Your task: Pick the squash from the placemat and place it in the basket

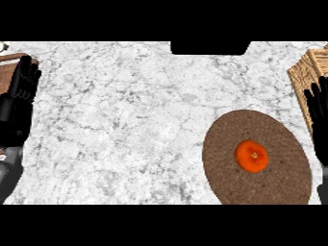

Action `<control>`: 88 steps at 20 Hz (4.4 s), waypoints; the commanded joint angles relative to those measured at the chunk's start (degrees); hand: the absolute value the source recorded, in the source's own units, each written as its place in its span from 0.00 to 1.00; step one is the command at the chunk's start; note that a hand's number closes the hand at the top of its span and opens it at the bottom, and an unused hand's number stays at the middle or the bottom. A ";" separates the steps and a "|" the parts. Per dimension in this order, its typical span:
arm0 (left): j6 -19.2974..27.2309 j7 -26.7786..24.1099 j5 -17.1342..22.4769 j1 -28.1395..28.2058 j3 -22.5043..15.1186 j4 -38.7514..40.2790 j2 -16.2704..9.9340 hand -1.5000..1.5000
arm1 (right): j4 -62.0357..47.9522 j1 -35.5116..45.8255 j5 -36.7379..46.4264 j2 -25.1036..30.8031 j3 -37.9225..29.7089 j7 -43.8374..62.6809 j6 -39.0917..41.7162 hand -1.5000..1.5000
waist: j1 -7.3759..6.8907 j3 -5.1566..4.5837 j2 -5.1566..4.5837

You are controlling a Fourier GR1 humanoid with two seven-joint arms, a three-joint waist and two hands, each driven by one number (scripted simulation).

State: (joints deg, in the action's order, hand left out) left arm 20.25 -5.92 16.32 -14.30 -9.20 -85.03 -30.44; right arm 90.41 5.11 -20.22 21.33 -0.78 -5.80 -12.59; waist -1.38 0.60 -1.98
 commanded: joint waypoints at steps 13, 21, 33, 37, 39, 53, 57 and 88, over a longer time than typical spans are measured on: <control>-15.22 3.68 2.07 2.42 -5.58 -4.60 -1.53 0.50 | 2.31 -2.81 32.66 -10.71 22.61 -5.79 -15.86 0.00 | 0.70 -0.73 2.20; -13.63 4.05 -0.09 2.36 -6.15 -4.24 -0.68 0.50 | 3.82 1.34 57.15 -2.76 20.32 25.26 -22.75 0.00 | 2.91 -1.18 2.90; -13.28 3.59 -0.81 3.32 -6.32 -3.61 0.45 0.50 | 24.32 4.61 52.73 10.87 23.12 61.33 21.61 0.00 | 3.53 -1.08 2.96; -14.01 2.92 -0.68 4.13 -5.65 -3.36 0.38 0.50 | 37.53 5.21 44.18 11.14 21.49 74.80 31.27 0.00 | 3.37 -0.89 2.79; -13.69 4.46 -1.49 3.14 -5.55 -4.80 -0.09 0.50 | 42.93 7.06 40.86 11.13 19.39 81.56 33.70 0.00 | 2.97 -0.82 2.71; -18.18 1.28 -2.80 5.86 -2.96 -3.29 2.53 0.50 | 46.97 -1.13 40.60 12.79 13.67 78.50 28.52 0.00 | 1.45 -0.64 2.07; -16.40 3.48 -5.86 5.22 -3.78 -5.94 4.27 0.50 | 37.38 -5.44 47.89 9.25 13.67 64.57 23.94 0.00 | 1.34 -0.56 2.04; -26.17 9.54 -13.78 2.14 6.42 -4.56 13.60 0.50 | 28.54 -7.26 66.29 -6.18 14.86 51.99 26.02 0.00 | 1.57 -0.61 2.03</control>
State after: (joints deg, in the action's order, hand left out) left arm -4.88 0.21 2.48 -9.97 -4.18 -89.52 -17.11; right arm 115.30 -2.16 46.72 14.25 15.83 43.91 8.56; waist 0.08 0.00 0.01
